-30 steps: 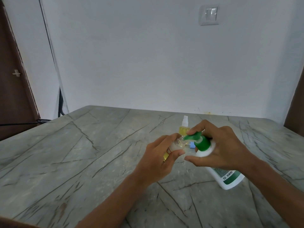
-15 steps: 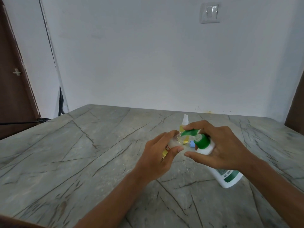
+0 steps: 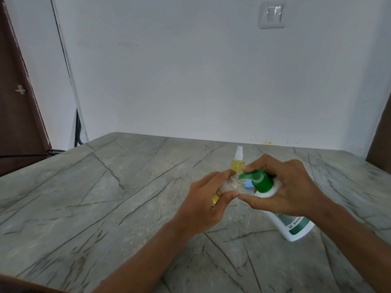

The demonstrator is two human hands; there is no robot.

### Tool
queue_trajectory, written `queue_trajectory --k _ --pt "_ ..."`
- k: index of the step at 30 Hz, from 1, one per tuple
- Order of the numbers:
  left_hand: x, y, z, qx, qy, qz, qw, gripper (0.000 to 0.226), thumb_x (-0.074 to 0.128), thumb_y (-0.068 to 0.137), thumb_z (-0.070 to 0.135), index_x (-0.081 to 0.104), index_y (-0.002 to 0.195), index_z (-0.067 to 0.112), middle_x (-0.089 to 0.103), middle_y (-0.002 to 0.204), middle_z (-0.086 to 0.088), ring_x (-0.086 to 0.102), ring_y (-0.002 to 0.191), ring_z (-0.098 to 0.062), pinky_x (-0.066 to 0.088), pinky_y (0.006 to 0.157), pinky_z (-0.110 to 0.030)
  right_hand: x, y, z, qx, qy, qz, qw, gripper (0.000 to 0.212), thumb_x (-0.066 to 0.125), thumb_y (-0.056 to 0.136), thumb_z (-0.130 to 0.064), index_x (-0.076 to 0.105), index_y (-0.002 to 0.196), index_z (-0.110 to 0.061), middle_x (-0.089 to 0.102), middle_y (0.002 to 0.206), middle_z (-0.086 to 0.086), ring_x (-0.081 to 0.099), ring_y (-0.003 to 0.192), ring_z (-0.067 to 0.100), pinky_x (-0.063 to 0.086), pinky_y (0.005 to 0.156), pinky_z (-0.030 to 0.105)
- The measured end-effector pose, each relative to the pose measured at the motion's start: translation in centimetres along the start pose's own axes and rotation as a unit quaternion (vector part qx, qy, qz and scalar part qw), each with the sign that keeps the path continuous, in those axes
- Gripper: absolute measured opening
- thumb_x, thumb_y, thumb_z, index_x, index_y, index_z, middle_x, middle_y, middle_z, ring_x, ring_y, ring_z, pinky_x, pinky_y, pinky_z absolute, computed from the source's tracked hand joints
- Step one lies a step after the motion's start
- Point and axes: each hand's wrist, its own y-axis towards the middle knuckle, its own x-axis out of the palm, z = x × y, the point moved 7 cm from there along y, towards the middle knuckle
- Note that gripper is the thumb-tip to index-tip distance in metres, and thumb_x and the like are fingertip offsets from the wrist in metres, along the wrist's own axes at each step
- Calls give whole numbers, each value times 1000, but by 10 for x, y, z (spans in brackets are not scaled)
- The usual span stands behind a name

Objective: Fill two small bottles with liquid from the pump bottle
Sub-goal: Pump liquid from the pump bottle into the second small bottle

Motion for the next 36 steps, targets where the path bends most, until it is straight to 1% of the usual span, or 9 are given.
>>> queue_trajectory --k 4,9,11,14,21,27,30,33,36 --pt "-3 1 -4 -16 -4 20 1000 47 52 93 40 58 122 3 67 104 -2 59 86 -5 48 71 -11 4 1 1 18 -38 -30 999 55 67 75 -64 49 119 -38 60 91 -31 62 71 -10 45 62 3" --pt "-1 2 -9 -44 1 23 999 47 51 93 42 59 121 5 65 97 5 57 80 3 40 70 -4 10 -4 5 25 -61 -67 996 76 71 71 -67 40 134 -37 68 91 -18 63 69 1 52 62 19" --pt "-1 1 -10 -48 3 26 999 45 51 93 40 60 119 4 62 93 10 54 76 9 38 68 -2 13 -6 8 49 -39 -75 995 84 76 66 -65 39 135 -35 68 86 -16 64 67 2 52 60 19" --pt "-1 2 -6 -46 4 38 998 50 50 92 44 60 119 3 63 91 8 53 74 14 36 66 0 12 -6 10 55 -6 -64 996 79 82 64 -58 44 128 -32 68 83 -17 66 66 2 51 59 17" --pt "-2 2 -3 -37 -12 49 998 52 50 93 45 62 117 1 60 89 12 52 72 13 36 66 0 8 -2 8 53 20 -32 998 72 89 59 -45 53 119 -26 70 83 -21 67 68 -4 46 61 6" --pt "1 1 0 -25 -24 32 999 57 48 93 48 62 118 -1 70 96 -4 57 79 -1 41 69 -3 6 -1 10 47 17 -10 999 56 81 64 -50 55 109 -28 72 85 -15 67 68 -3 47 62 5" --pt "1 1 -1 -31 -16 34 999 52 52 92 44 61 118 -1 69 95 -2 56 78 2 40 69 -2 7 -2 12 51 14 -11 999 57 80 65 -52 54 111 -31 71 87 -16 67 70 -2 49 62 9" --pt "-2 2 -5 -40 -3 45 998 45 55 91 36 61 118 0 63 92 8 53 76 14 37 67 0 11 -4 13 51 2 -31 998 65 78 69 -55 49 124 -33 70 90 -18 67 71 0 53 62 16" --pt "-1 3 -7 -43 4 43 998 44 58 92 35 61 119 1 65 91 6 53 75 17 37 65 1 13 -7 14 58 12 -43 997 71 74 72 -55 43 133 -35 69 96 -19 67 73 0 52 65 14"
